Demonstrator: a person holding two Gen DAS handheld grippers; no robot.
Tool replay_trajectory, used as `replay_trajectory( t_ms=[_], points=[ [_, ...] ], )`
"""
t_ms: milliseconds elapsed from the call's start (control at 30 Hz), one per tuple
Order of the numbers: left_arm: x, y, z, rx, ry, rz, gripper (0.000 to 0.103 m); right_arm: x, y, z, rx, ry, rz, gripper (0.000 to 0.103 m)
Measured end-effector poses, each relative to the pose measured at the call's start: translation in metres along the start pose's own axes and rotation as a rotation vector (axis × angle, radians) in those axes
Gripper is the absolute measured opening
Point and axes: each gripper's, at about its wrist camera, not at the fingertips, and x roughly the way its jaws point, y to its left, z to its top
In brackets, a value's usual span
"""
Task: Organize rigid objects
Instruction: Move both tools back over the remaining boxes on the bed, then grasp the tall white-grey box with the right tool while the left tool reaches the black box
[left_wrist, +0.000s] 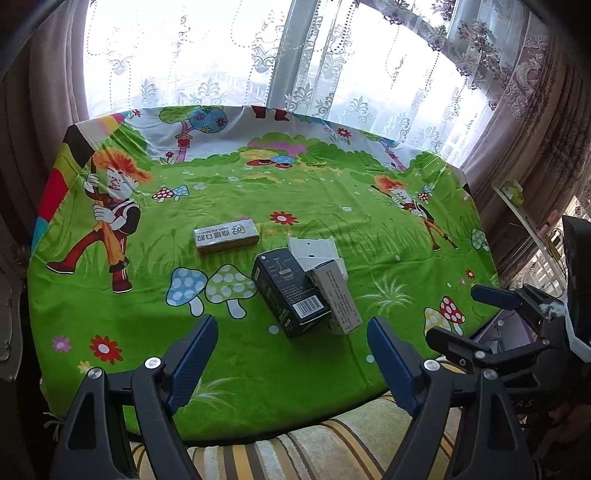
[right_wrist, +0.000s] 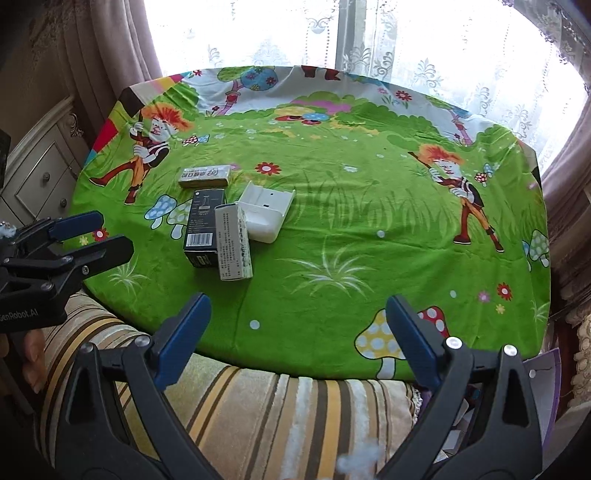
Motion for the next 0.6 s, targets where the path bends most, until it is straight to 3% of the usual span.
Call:
replay_trajectory(
  t_ms=[133,300,500,600],
  points=[
    [0.011,0.012,0.005,0.000,0.032,0.016,0.084,0.023,0.014,0.006,-0.039,0.046,0.007,0.083],
    [0.032,0.022,0.006,0.035,0.116,-0.015,0.084,0.043,0.029,0.012,-0.083,0.079,0.017,0.080],
    [0.059,0.021,0.001,0.212,0.214,-0.062,0.084,0.068,0.041,0.019,-0.123,0.123,0.024,0.071],
    [0.067,0.017,0.003,0.332,0.226,-0.090,0.085,0.077,0.045,0.022,-0.142,0.137,0.025,0.066]
  ],
)
